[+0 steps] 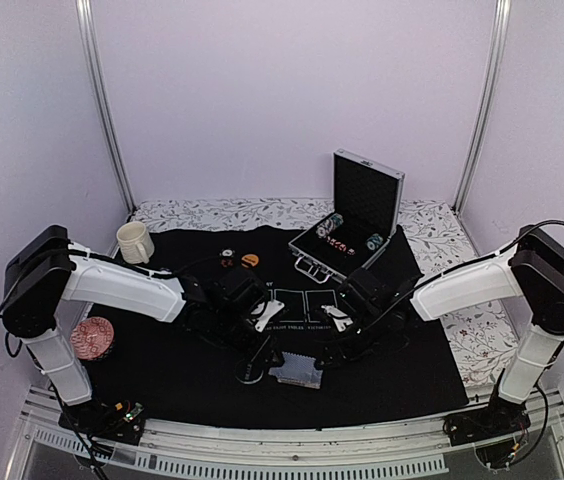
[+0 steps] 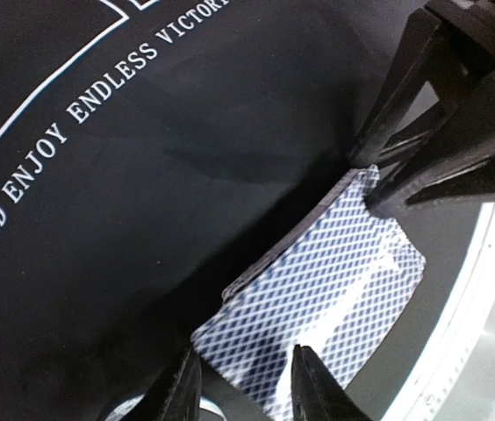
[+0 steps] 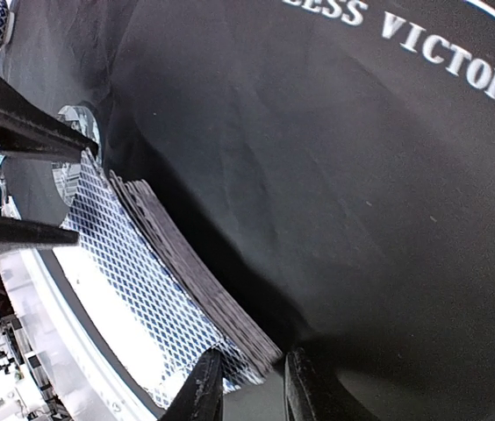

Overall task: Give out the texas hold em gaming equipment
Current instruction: Adjust the face-down deck piles in the dealer area.

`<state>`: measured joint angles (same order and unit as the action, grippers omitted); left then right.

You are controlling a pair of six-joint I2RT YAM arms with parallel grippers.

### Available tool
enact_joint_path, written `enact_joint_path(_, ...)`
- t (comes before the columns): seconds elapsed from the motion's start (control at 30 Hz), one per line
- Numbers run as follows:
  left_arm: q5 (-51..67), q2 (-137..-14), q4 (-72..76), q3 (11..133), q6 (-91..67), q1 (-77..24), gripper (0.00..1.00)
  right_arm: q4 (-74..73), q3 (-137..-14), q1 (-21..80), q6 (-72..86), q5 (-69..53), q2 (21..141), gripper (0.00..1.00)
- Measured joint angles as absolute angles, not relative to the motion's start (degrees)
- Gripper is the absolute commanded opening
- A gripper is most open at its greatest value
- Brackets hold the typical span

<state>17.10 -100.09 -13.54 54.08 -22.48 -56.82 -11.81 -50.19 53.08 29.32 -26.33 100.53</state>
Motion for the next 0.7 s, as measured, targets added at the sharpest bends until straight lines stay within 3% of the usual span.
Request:
enact_joint_path(0.33, 17.6, -100.1, -13.1, 53.3, -22.8, -56.3, 0.32, -12.4, -52.0, 54.2, 29.6, -25.7, 101.9, 0.26)
enact_joint_path(0.63, 18.0, -100.0, -13.0, 52.1, -23.4, -55.5, 0.02, -12.9, -52.2, 54.4, 29.5, -24.2, 101.9, 0.26)
enact_joint_path(0.7, 18.4, -99.8, -13.0, 51.8, -23.5, -55.2, 0.0, -13.0, -52.3, 54.4, 29.5, -24.1, 101.9, 0.26)
